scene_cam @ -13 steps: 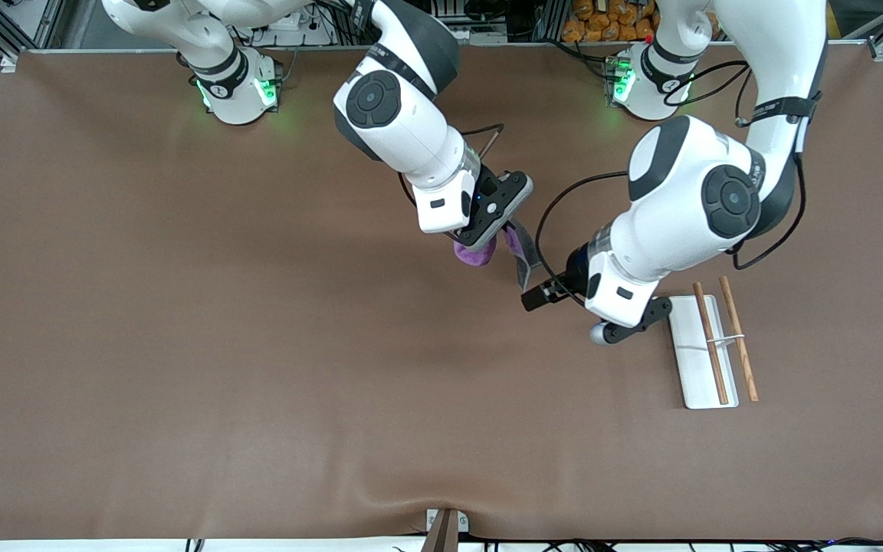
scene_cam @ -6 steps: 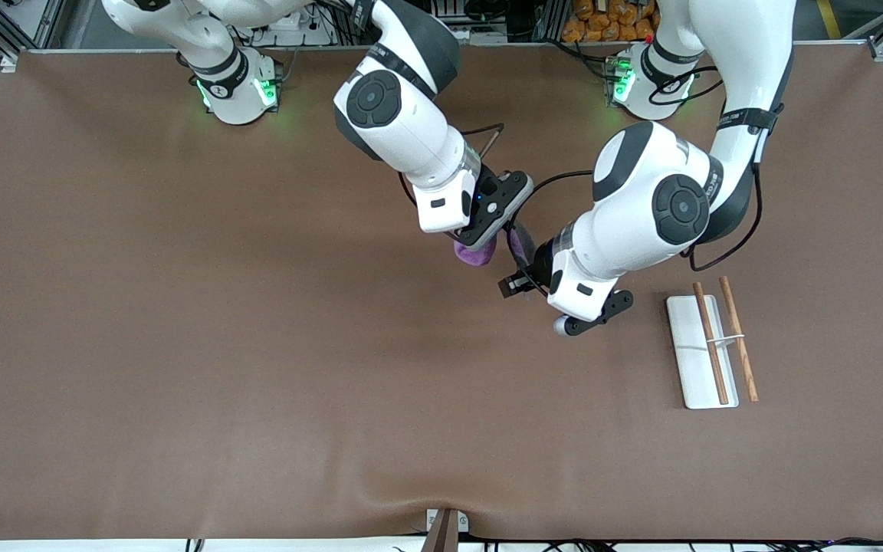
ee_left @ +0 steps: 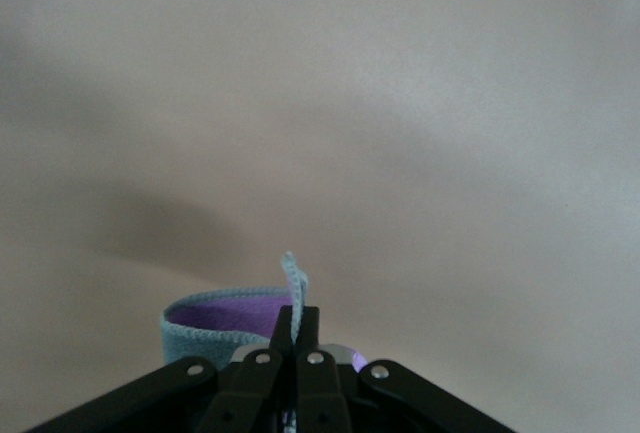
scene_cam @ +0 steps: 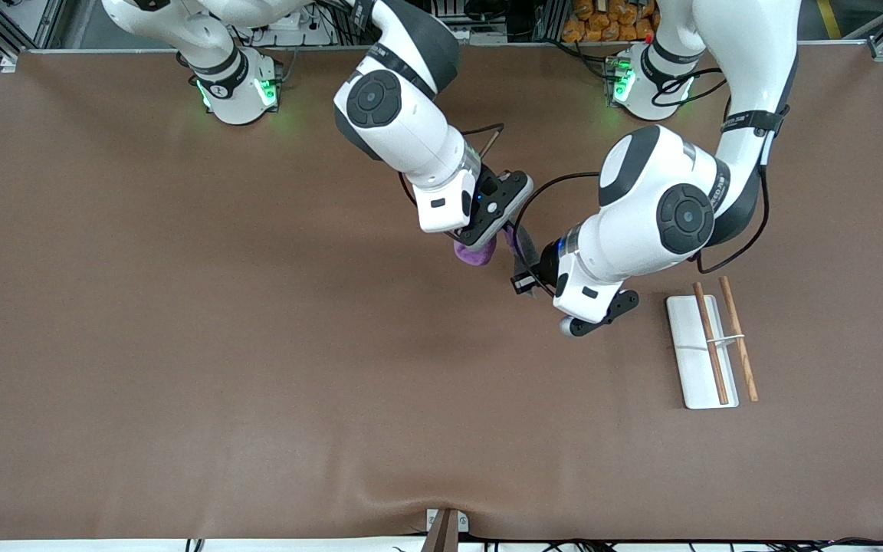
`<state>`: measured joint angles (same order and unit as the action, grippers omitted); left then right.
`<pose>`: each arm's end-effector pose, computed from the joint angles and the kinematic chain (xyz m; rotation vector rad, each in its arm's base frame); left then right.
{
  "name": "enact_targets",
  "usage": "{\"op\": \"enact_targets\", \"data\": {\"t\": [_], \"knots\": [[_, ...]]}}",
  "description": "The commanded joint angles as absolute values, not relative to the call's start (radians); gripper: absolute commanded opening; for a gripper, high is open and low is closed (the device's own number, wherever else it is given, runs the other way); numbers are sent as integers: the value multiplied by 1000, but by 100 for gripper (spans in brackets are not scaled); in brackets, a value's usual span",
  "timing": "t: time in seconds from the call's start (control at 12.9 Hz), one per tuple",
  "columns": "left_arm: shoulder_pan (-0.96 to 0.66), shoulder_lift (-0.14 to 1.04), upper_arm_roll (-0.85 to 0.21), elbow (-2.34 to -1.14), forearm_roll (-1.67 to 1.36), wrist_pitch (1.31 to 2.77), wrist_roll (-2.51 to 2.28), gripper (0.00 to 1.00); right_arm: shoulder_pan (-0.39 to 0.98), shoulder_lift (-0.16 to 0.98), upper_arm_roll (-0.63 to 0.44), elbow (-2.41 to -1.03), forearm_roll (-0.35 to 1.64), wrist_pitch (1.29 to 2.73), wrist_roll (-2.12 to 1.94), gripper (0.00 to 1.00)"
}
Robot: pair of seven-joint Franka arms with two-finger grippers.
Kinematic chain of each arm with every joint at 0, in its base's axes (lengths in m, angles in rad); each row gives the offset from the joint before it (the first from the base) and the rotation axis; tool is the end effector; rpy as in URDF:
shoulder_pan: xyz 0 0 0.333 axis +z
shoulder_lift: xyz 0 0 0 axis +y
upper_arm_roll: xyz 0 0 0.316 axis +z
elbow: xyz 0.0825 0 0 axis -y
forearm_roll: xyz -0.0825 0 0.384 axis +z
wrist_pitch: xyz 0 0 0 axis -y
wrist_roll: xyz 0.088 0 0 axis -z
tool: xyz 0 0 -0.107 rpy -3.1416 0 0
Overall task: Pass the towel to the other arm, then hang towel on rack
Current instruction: 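Hold the towel with the right gripper while the left gripper grasps it, then carry the towel to the dowels while the right gripper releases and withdraws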
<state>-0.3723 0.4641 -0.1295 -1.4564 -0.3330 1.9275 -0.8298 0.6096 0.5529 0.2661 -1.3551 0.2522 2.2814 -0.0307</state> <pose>0.6047 -0.3409 0.4253 2.7538 0.6419 -0.3163 0.5069 0.5464 0.4541 -2.4842 -0.9244 -0.2820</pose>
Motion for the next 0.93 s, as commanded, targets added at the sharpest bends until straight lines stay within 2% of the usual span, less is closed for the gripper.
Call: {"op": "enact_targets", "data": {"t": [0.0,0.15,0.23,0.31,0.39,0.85], "knots": [[-364,450,-124,-1450,-334,1898,-834,0,601,538,276,-1364,242,2273,-20,0],[-345,430,-118,-1445,-331,1898,-835,0,601,538,276,-1364,242,2273,-20,0],[-321,414,-118,-1445,-330,1898,-830,0,600,538,276,-1364,242,2270,-20,6],[-304,404,-118,-1445,-328,1898,-822,0,600,538,276,-1364,242,2269,-21,63],[-282,391,-118,-1443,-316,1896,-792,0,598,537,276,-1364,242,2267,-21,100],[-198,377,-118,-1443,-161,1867,-585,0,574,532,275,-1365,242,2254,-20,100]]}}
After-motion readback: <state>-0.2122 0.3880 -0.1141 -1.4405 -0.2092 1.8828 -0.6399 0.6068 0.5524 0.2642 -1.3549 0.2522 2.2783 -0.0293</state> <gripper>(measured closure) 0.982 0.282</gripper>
